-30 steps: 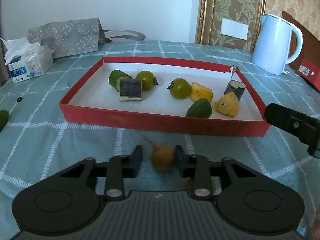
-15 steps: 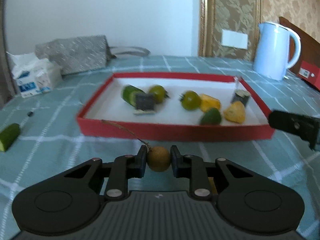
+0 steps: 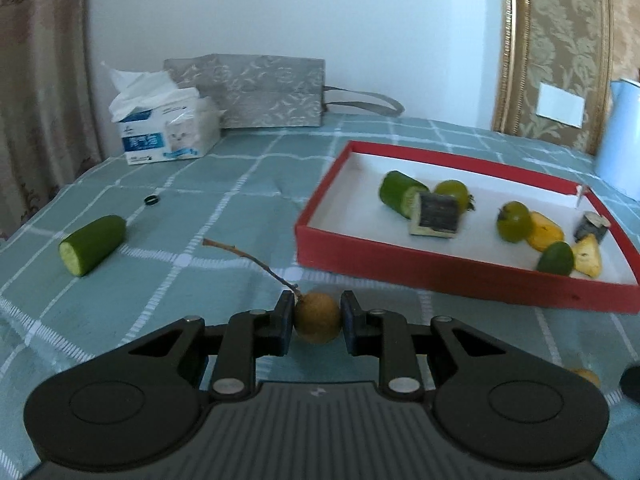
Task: Organize fruits
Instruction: 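Lower the right gripper onto the round brown fruit and close it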
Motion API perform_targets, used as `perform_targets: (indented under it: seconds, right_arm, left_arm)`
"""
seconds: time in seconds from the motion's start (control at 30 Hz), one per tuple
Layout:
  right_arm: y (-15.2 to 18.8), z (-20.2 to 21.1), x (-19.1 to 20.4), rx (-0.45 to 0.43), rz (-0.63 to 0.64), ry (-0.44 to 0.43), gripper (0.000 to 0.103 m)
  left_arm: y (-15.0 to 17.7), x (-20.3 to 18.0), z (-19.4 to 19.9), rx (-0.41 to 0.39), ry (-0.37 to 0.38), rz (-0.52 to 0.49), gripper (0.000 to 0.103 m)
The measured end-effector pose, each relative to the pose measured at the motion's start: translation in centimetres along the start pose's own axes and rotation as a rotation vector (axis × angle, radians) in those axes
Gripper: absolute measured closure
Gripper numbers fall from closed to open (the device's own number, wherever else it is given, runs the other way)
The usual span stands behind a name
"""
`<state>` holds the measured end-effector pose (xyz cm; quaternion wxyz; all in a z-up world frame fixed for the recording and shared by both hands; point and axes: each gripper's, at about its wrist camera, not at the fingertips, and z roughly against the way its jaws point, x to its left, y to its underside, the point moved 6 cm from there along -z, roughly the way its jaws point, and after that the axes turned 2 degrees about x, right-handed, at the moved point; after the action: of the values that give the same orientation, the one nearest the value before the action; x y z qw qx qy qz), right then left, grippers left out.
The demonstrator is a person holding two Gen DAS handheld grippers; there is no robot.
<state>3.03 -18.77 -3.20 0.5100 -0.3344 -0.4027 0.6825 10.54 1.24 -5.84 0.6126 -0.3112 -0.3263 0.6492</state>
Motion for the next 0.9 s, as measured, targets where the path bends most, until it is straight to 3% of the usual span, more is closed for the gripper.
perform_targets:
  seconds: [0.1,0.3,0.67,0.8,0.9]
  right_arm:
    - [0.2,-0.4,0.8,0.022,0.020,-0.011,0.002]
    - [0.9,-2.4,2.0,0.133,-0.005,-0.066,0.022]
    - [0.9,-2.8,2.7,0.151,-0.005,-0.053,0.024]
    - [1.1,-3.4,2.9,0.188,0.008,-0.055,0.044]
    - [1.1,-3.4,3.1,0.182,0.024,-0.056,0.053]
  left_arm:
    - [0.1,-0.1,-0.2,0.005,-0.006,-0.008,0.079]
    - [0.1,0.0,-0.4,0.007,-0.012,-0.009,0.079]
    - [0.2,0.1,-0.5,0.007,-0.009,-0.007,0.079]
    - [0.2,0.0,-0.5,0.003,-0.018,-0.023,0.079]
    - [0.2,0.0,-0.4,0.002,-0.022,-0.030,0.079]
